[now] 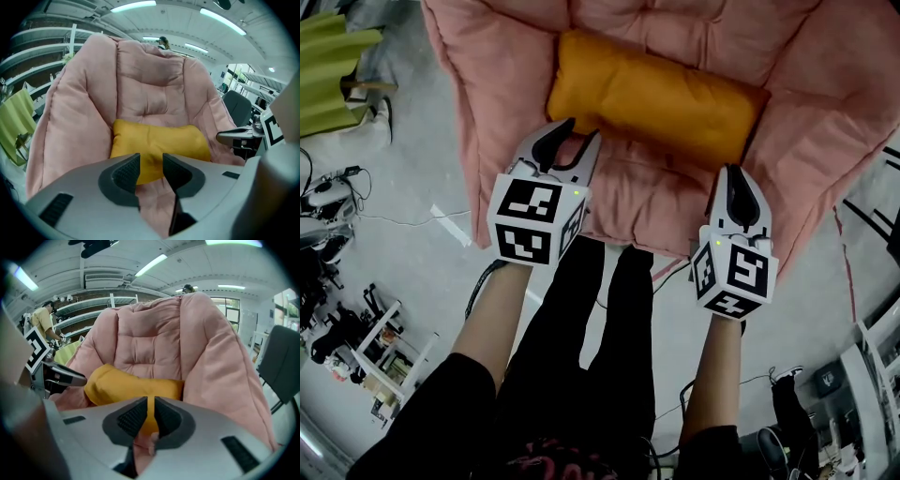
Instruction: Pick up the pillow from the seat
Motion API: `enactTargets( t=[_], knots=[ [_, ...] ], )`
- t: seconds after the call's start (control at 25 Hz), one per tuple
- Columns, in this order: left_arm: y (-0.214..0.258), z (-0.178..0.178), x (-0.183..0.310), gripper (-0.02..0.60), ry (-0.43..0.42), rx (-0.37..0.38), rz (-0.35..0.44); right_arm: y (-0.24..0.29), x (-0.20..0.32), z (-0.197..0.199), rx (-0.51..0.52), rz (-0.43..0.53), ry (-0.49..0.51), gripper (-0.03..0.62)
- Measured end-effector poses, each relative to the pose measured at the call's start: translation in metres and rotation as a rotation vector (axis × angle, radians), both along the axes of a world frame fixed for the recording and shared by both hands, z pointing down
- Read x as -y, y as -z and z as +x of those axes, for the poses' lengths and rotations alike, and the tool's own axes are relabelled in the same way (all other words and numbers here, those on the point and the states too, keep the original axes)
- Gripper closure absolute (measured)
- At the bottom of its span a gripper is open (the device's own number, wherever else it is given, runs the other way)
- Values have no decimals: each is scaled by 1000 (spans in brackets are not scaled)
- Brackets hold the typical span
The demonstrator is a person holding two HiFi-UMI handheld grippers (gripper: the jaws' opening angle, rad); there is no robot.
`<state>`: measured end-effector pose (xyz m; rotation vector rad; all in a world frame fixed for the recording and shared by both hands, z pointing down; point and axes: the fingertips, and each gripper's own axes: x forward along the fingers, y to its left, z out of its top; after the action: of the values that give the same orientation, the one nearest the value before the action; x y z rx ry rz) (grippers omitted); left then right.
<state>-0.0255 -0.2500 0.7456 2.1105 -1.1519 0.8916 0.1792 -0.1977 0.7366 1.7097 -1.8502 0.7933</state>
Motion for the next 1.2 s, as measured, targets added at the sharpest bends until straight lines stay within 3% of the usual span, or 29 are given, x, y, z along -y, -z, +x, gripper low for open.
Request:
enactTargets(
  t=[0.08,0.32,0.6,0.72,1.2],
  knots=[
    [1,-2,8,436,26,1,17,-3,3,3,20,-9,-9,486],
    [-9,-2,17,353,30,7,-10,-20,12,3,59,-58,-6,390],
    [-16,-8,34,307,63,31,-18,-36,23,9,83,-109,-19,289],
    [-16,-8,41,288,93,27,-18,-42,27,11,96,-130,-27,266],
    [-39,-3,52,247,76,75,-72,-72,37,17,153,-240,-75,238]
  ],
)
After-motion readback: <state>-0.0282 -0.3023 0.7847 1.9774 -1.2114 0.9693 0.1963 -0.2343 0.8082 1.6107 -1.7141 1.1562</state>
